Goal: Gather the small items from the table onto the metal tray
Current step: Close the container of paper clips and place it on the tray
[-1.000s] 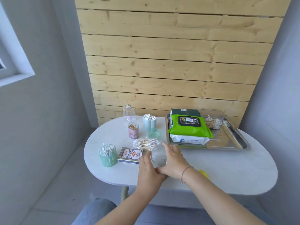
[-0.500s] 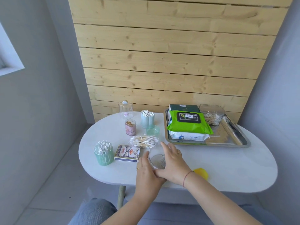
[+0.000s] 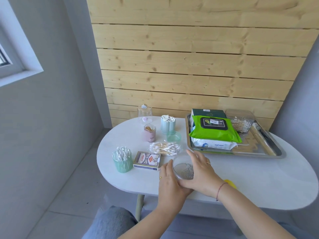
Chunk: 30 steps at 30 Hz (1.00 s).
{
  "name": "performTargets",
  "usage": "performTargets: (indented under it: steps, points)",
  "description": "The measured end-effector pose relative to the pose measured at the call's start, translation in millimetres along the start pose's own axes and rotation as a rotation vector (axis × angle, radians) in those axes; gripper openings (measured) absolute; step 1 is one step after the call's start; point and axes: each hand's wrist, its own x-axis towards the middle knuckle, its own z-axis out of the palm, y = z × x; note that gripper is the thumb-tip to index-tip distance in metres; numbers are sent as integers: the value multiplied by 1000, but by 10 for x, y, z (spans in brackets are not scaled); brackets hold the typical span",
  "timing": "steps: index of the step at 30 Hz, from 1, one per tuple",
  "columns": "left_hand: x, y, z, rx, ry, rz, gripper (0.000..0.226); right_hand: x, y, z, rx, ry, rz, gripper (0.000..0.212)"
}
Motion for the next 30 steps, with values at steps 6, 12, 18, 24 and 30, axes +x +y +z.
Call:
performTargets:
  steps: [6,12,18,24,30]
  points:
    - [23,-50,-56,3,10,-41,99,-12,306,-519,171,156,22,71]
    - [-34,-60,-29,-13,29,-81,98,-25,756,-720,152,221,191,46]
    - [-45,0,15,-24,4,-90,94,-97,888,-507,113,131,227,59]
    - [-47,-30,24,-7,10,-98,97,-66,982,-415,136,183,226,49]
    - [-34,-26,67,-21,2,-101,96,-160,1555,-956,-69,619,659,20]
